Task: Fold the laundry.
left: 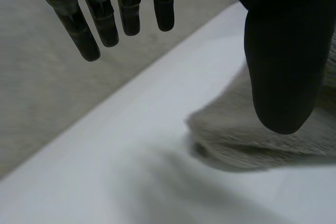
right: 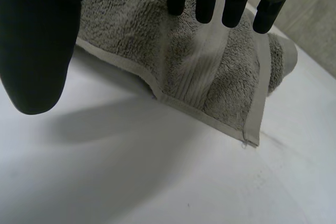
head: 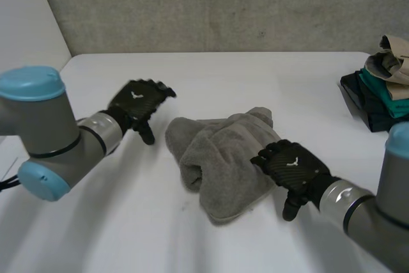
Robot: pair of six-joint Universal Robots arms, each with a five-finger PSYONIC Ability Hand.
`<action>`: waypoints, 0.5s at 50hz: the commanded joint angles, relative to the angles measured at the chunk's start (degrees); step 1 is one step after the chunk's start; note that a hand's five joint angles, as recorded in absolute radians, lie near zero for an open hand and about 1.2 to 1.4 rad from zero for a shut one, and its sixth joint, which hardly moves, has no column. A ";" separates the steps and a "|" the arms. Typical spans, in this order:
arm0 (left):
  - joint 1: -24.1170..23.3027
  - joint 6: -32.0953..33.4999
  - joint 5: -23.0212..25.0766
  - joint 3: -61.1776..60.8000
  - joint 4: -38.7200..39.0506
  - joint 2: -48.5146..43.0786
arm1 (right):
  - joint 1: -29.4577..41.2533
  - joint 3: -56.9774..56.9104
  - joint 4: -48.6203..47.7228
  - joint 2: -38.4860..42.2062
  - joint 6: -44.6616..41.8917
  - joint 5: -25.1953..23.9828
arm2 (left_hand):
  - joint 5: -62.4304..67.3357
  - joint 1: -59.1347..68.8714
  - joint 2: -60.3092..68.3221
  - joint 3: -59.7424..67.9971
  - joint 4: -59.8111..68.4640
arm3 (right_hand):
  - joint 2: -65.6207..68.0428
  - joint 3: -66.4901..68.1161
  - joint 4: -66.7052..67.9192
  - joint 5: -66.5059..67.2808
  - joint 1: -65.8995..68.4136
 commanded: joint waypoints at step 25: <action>-4.87 0.79 2.57 18.52 -5.81 -18.99 | 7.80 -1.74 -21.16 11.22 1.00 5.58 | 63.57 63.69 63.80 64.00 63.73 | 19.68 19.49 19.44 18.78 18.45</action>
